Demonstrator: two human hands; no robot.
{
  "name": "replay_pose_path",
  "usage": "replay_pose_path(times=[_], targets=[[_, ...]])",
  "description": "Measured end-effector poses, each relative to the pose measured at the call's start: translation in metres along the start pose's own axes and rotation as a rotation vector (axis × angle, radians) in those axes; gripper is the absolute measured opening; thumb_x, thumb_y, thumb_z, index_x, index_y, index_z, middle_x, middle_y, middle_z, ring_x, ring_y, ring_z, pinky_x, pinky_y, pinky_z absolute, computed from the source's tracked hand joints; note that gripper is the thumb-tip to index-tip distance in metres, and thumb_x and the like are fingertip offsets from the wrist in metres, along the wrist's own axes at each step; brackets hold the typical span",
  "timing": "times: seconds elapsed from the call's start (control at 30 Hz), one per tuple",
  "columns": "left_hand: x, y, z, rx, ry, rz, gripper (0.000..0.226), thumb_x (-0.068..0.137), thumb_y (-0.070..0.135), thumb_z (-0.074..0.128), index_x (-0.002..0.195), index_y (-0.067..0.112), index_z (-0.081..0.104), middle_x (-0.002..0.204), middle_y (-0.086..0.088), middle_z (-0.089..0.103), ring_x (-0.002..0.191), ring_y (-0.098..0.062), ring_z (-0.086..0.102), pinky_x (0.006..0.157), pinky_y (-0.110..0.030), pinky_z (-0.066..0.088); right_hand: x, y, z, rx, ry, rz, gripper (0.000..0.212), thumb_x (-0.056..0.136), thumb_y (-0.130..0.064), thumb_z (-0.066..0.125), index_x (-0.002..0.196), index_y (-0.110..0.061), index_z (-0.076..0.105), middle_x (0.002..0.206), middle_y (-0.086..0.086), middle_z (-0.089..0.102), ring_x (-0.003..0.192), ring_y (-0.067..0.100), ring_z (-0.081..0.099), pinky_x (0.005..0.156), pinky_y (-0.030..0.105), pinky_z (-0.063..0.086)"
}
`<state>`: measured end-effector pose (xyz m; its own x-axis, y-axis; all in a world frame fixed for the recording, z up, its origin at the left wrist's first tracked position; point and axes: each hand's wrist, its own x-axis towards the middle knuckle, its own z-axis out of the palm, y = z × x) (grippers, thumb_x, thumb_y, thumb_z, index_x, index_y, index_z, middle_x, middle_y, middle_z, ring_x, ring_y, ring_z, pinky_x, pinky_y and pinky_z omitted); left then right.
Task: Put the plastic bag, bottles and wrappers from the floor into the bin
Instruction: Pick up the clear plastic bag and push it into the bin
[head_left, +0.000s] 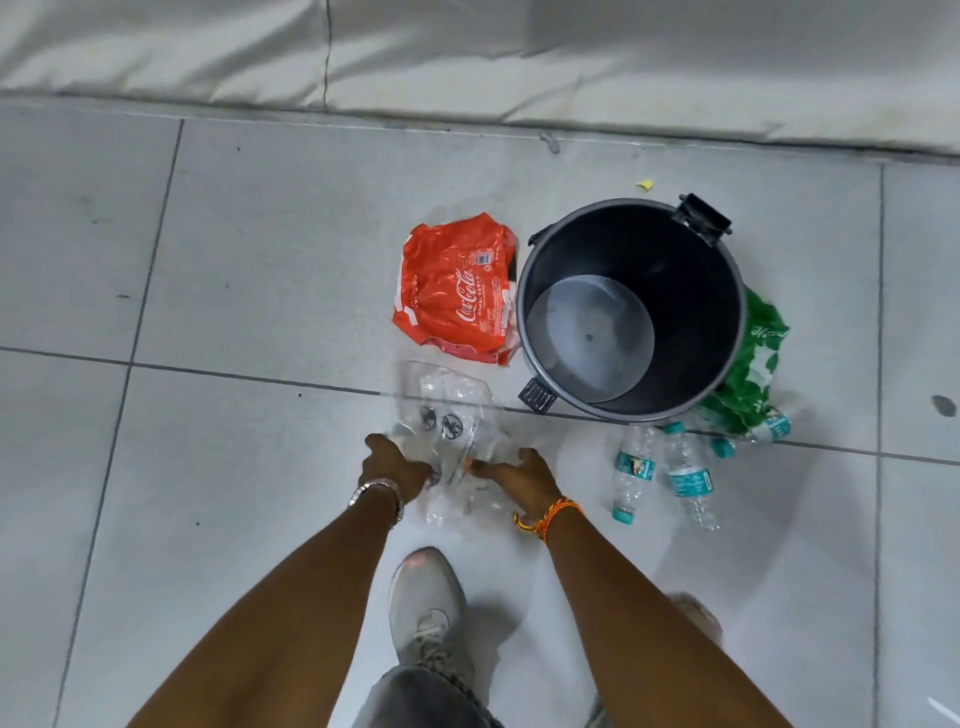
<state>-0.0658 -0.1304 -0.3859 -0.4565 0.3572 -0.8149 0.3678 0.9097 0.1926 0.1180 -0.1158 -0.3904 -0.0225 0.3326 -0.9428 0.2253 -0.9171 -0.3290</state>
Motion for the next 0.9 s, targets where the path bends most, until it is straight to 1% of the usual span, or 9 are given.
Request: replay_pose_path(times=[0.1,0.27,0.4,0.5,0.57,0.63,0.73,0.83,0.9], targets=[[-0.042,0.005,-0.004,0.055,-0.212,0.182,0.055,0.063,0.016,0.082,0.114,0.011,0.065,0.104,-0.01,0.071,0.097,-0.028,0.068,0.083,-0.034,0.057,-0.026,-0.013,0.016,0.105,-0.067,0.001,0.109,0.041,-0.059,0.088,0.136,-0.021,0.048,0.132,0.002,0.06,0.117,0.026,0.061,0.088,0.04,0.054],[-0.108,0.018,-0.033,0.061,-0.457,0.593,0.023,0.067,0.019,0.081,0.084,0.004,0.077,0.072,0.004,0.075,0.065,-0.013,0.069,0.064,-0.032,0.058,-0.089,-0.038,0.001,-0.207,0.089,-0.449,0.033,0.082,-0.039,0.076,0.11,-0.022,0.071,0.1,-0.007,0.078,0.091,0.011,0.075,0.083,0.039,0.063],[-0.134,0.078,-0.071,-0.463,0.072,0.656,0.037,0.083,0.018,0.059,0.047,0.016,0.061,0.042,0.008,0.052,0.045,-0.001,0.046,0.051,-0.021,0.036,-0.17,-0.097,-0.072,-0.253,0.075,-0.733,0.011,0.095,-0.021,0.068,0.091,-0.012,0.071,0.074,-0.002,0.072,0.061,0.004,0.069,0.057,0.022,0.055],[-0.121,0.141,-0.065,-0.442,0.335,0.678,0.03,0.095,0.023,0.055,0.067,0.014,0.055,0.058,0.005,0.052,0.058,-0.012,0.044,0.057,-0.028,0.032,-0.184,-0.128,-0.114,-0.108,0.484,-0.843,0.027,0.099,-0.025,0.062,0.121,-0.009,0.06,0.098,0.009,0.074,0.085,0.021,0.074,0.077,0.041,0.061],[-0.105,0.181,-0.045,-0.332,0.32,0.682,0.013,0.093,0.022,0.059,0.091,0.009,0.062,0.081,-0.007,0.064,0.072,-0.02,0.055,0.063,-0.031,0.042,-0.166,-0.142,-0.125,0.081,0.808,-0.804,0.056,0.1,-0.022,0.057,0.147,-0.006,0.032,0.133,0.017,0.062,0.116,0.029,0.066,0.101,0.044,0.053],[-0.088,0.208,-0.022,-0.22,0.291,0.644,0.026,0.089,0.022,0.062,0.113,0.012,0.064,0.108,-0.013,0.064,0.09,-0.028,0.062,0.082,-0.035,0.051,-0.135,-0.152,-0.126,0.044,0.955,-0.773,0.064,0.099,-0.017,0.05,0.154,-0.007,0.018,0.146,0.023,0.049,0.129,0.035,0.057,0.112,0.044,0.045],[-0.071,0.216,0.005,-0.145,0.283,0.527,0.032,0.09,0.022,0.055,0.118,0.014,0.069,0.113,-0.018,0.067,0.105,-0.037,0.064,0.093,-0.043,0.052,-0.071,-0.154,-0.12,-0.356,0.781,-0.643,0.066,0.092,-0.003,0.05,0.153,-0.018,0.028,0.146,0.021,0.043,0.116,0.034,0.057,0.102,0.039,0.045],[-0.07,0.211,0.017,-0.129,0.311,0.509,0.03,0.091,0.017,0.053,0.112,0.015,0.073,0.101,-0.019,0.071,0.097,-0.04,0.066,0.084,-0.042,0.055,-0.041,-0.158,-0.114,-1.068,0.21,-0.335,0.067,0.091,-0.018,0.055,0.153,-0.023,0.03,0.14,0.022,0.053,0.119,0.038,0.056,0.099,0.04,0.046],[-0.071,0.208,0.015,-0.09,0.351,0.557,0.031,0.094,0.02,0.051,0.116,0.016,0.073,0.102,-0.019,0.069,0.096,-0.037,0.065,0.082,-0.04,0.052,-0.054,-0.173,-0.115,-1.133,0.01,-0.282,0.062,0.095,-0.018,0.052,0.154,-0.022,0.033,0.142,0.02,0.054,0.122,0.039,0.056,0.1,0.039,0.045]])
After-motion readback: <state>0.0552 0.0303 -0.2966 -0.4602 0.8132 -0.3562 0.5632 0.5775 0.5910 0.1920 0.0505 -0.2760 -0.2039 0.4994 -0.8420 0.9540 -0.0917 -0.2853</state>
